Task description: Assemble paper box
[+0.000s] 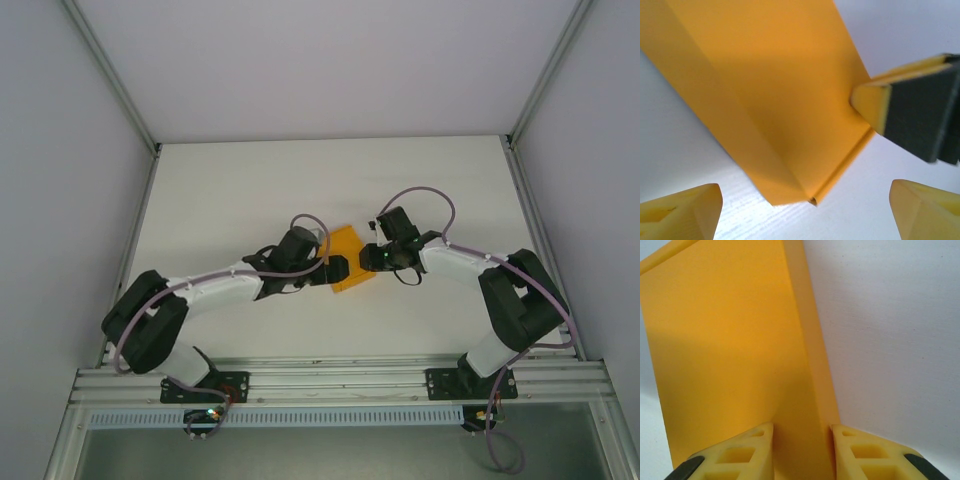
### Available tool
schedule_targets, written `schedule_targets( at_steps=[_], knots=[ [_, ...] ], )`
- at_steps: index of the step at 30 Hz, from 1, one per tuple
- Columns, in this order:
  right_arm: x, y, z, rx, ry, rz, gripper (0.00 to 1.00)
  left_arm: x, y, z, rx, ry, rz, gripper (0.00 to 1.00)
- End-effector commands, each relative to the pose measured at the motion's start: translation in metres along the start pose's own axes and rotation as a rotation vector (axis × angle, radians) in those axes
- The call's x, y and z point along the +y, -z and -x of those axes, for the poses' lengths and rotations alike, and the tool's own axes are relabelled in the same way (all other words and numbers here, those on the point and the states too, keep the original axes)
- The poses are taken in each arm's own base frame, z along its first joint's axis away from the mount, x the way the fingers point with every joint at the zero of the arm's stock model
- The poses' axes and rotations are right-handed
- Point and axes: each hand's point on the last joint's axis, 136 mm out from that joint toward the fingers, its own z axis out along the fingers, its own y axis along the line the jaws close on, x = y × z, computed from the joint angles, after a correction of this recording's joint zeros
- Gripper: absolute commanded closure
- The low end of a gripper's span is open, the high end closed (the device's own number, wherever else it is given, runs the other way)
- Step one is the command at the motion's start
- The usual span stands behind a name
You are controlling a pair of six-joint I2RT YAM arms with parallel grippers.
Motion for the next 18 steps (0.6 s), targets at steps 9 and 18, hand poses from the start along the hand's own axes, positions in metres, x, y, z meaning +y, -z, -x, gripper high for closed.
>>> schedule_targets(
  at_steps=[9, 18],
  knots=[
    [-0.021, -0.011, -0.043, 0.141, -0.014, -0.099, 0.72, -0.006, -0.056, 0.003, 0.083, 0.093, -0.131, 0.26],
    [-0.009, -0.020, -0.055, 0.172, -0.014, -0.051, 0.73, -0.005, -0.080, 0.005, 0.103, 0.109, -0.110, 0.86]
  ],
)
